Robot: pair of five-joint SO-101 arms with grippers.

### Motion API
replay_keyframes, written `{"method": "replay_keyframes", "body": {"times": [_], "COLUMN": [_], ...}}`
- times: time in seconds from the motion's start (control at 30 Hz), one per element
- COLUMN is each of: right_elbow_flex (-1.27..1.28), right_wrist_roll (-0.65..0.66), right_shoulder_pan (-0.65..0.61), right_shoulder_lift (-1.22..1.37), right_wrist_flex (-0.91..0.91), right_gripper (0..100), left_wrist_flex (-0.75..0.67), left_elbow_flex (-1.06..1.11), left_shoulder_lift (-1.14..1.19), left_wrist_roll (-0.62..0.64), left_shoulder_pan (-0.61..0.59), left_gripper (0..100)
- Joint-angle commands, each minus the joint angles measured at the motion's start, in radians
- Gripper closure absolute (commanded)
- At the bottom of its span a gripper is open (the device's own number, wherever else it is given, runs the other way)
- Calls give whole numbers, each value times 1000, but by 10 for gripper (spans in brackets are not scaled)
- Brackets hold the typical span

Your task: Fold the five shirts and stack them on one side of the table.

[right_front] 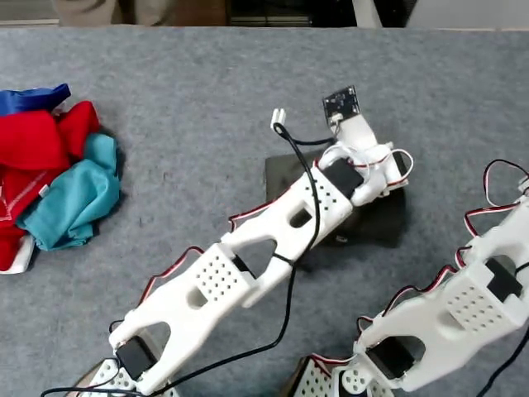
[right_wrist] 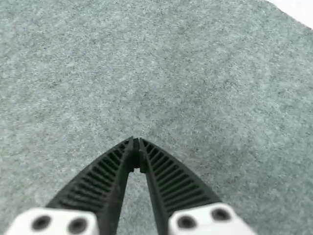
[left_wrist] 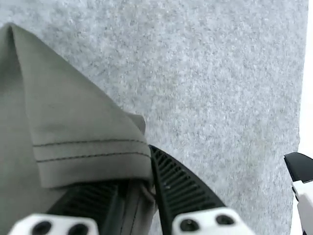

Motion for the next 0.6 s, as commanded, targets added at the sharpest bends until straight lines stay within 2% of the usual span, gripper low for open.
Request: {"method": "replay_keyframes", "body": {"times": [0.0,0.17,0.4,0.57], "right_elbow_flex": [-48,-48,-51,-74], "right_wrist_roll": [-9,-9,-9,41], "right_shoulder_pan": [15,13,8,-4], "right_shoulder_lift": [-5,-7,-7,-2], "right_wrist_flex": [5,5,23,55], "right_gripper": [993,992,991,991], "left_wrist_flex": [-37,-38,98,252], "left_elbow_flex": [-46,-87,-207,-265], "left_shoulder_lift": [-18,-16,-10,-10], "left_wrist_roll": [-6,-6,-8,-157], "left_shoulder_pan": [9,6,-49,-117], "left_gripper": [980,940,851,849]}}
